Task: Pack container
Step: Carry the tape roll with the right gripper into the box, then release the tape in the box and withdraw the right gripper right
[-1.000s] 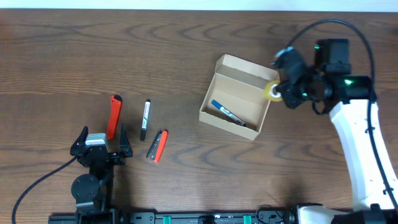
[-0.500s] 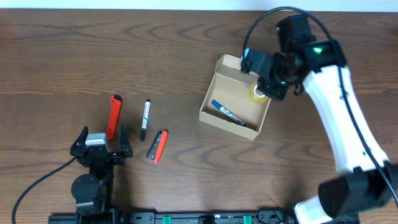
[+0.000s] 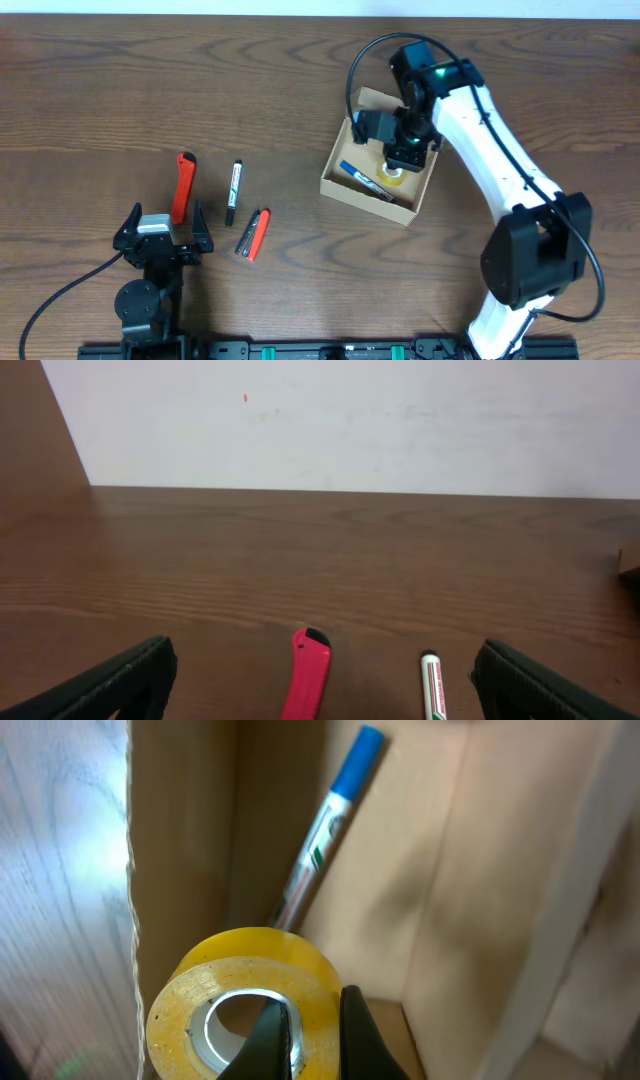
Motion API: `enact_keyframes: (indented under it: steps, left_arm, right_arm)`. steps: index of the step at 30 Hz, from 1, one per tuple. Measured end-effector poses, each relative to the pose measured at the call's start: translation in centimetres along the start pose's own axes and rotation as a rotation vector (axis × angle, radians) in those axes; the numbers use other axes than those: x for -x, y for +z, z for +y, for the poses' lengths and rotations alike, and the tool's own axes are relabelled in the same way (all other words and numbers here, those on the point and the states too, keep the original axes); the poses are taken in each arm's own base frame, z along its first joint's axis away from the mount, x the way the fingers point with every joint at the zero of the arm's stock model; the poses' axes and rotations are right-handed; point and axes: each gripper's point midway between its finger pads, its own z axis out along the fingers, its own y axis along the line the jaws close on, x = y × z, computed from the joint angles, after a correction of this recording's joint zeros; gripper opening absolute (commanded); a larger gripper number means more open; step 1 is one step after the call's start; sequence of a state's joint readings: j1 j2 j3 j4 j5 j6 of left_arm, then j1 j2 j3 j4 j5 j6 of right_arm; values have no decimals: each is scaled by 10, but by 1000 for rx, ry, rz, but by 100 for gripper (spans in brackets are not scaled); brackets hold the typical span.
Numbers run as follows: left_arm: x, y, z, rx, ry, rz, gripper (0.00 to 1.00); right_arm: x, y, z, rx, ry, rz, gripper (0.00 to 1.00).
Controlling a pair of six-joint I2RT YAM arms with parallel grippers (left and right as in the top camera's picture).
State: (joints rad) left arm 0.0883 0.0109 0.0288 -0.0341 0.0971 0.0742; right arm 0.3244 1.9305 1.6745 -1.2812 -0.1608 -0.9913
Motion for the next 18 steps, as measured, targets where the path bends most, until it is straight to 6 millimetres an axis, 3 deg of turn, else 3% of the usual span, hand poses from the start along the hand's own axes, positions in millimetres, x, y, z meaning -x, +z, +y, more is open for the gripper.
enact_keyframes:
  steps: [11,18]
  left_arm:
    - [0,0,0,0,0,0,95]
    - [0,0,0,0,0,0,95]
  right_arm:
    - [3,57,5,131,-3,61,1]
    - [4,70,-1,126,4,60,4]
